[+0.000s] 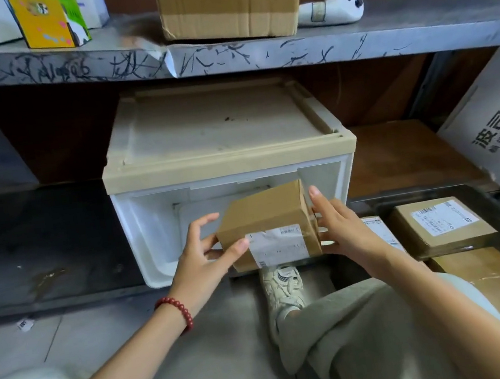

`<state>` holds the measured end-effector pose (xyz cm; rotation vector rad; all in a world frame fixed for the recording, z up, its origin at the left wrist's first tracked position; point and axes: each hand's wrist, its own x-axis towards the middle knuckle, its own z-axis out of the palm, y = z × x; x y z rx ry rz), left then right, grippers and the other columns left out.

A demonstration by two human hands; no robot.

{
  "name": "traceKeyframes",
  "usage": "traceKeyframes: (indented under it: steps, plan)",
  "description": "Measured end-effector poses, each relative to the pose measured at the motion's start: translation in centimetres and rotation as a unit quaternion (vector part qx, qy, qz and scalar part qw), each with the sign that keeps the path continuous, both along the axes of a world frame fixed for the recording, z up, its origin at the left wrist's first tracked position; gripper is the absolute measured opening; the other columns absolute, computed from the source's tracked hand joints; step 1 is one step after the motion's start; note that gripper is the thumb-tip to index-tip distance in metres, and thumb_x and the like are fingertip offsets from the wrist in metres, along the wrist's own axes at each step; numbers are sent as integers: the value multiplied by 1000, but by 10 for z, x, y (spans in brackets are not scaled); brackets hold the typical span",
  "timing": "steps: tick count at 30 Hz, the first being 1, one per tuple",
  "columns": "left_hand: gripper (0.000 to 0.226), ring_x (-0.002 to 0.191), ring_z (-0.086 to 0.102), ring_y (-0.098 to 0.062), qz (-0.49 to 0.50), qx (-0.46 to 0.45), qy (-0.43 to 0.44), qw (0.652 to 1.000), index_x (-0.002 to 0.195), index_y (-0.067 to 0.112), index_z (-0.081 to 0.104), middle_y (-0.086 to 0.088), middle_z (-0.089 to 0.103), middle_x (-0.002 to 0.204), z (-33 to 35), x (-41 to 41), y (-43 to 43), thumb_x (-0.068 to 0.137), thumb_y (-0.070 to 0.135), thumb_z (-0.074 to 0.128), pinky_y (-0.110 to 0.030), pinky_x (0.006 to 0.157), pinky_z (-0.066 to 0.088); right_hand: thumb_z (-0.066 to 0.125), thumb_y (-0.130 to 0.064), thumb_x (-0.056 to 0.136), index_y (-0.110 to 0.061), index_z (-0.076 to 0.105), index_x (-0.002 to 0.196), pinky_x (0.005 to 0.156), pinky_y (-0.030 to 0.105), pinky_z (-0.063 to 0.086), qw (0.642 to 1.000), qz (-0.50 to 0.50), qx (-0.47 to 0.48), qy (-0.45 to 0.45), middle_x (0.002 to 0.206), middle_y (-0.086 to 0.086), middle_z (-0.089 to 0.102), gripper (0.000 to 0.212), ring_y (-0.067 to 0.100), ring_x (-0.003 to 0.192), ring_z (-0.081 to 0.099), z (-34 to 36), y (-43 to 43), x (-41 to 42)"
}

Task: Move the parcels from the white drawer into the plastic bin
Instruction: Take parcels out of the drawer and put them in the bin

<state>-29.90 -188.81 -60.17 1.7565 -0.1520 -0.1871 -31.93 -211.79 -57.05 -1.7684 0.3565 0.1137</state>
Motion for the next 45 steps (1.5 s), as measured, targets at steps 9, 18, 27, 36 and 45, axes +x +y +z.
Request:
traceKeyframes:
  steps: [9, 18, 27, 36, 45]
  plan:
    - [49, 88, 66, -6, 112, 21, 1, 994, 100, 35, 47, 18, 71, 81, 9, 8, -2, 69, 68, 63, -37, 80, 55, 43, -75, 77, -37, 61, 117, 75, 23, 51, 997, 62, -52, 4, 117, -17, 58, 57, 2, 97, 61, 6, 0, -6]
    - [50, 109, 54, 2, 49, -21, 31, 998, 111, 44, 52, 21, 61, 111, 15, 6, 4, 71, 72, 43, -33, 93, 44, 40, -78, 72, -27, 59, 127, 78, 29, 53, 995, 58, -78, 20, 116, -10, 60, 78, 7, 99, 61, 10, 2, -10]
    - [97, 132, 40, -3, -33, -2, -5, 999, 132, 37, 44, 18, 48, 138, 7, 4, 8, 50, 87, 61, -40, 112, 31, 18, -79, 84, -31, 60, 91, 68, 30, 52, 988, 14, -150, 24, 81, 12, 70, 64, 22, 78, 68, 7, 3, -8]
    - [83, 107, 60, 0, -13, -71, 6, 997, 125, 35, 47, 11, 59, 124, 15, 4, -15, 50, 64, 70, -21, 88, 49, 28, -65, 93, -41, 54, 122, 97, 39, 41, 994, -9, -89, -66, 134, -9, 53, 46, 17, 125, 48, 7, 0, -3]
    - [69, 93, 67, -6, 23, -157, -35, 987, 123, 30, 59, 1, 63, 120, 33, 0, -34, 58, 49, 73, -25, 66, 57, 25, -65, 95, -25, 68, 76, 81, 30, 44, 994, -42, 6, -103, 91, -2, 71, 62, 13, 92, 62, 23, 8, -11]
